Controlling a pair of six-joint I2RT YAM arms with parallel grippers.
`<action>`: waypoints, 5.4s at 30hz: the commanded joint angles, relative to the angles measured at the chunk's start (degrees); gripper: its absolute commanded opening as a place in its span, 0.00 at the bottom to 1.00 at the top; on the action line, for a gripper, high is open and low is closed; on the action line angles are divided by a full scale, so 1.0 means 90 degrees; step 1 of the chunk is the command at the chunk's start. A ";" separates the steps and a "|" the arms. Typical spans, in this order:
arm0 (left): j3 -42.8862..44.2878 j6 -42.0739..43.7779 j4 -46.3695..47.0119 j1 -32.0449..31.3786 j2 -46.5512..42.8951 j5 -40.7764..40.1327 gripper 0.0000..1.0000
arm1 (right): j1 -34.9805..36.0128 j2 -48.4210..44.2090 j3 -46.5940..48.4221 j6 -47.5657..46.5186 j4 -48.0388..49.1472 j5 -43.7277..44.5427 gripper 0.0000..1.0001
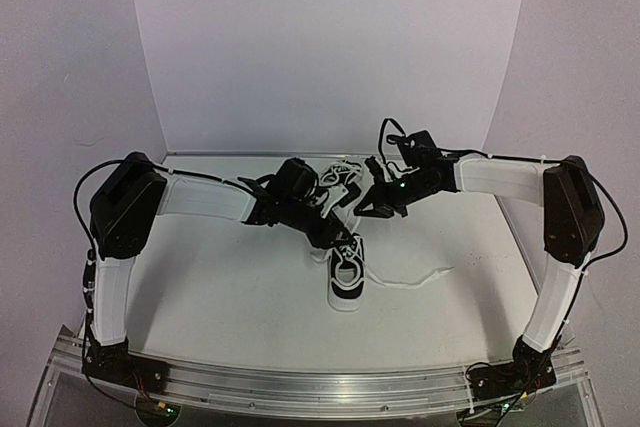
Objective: Tie the shoes
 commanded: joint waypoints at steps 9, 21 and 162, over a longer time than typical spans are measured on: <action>0.0575 0.0142 -0.0113 -0.0266 0.0239 -0.0232 0.22 | 0.0029 -0.0357 -0.0056 0.0046 0.0081 0.0082 0.00; -0.0049 -0.0017 0.0294 -0.0267 -0.0086 -0.0243 0.00 | -0.0058 -0.0971 -0.0659 0.0337 0.0074 0.0180 0.44; -0.1402 0.2243 0.1193 -0.0500 -0.0975 -0.0296 0.00 | 0.1125 0.1915 0.3817 0.1206 -0.1107 0.0085 0.22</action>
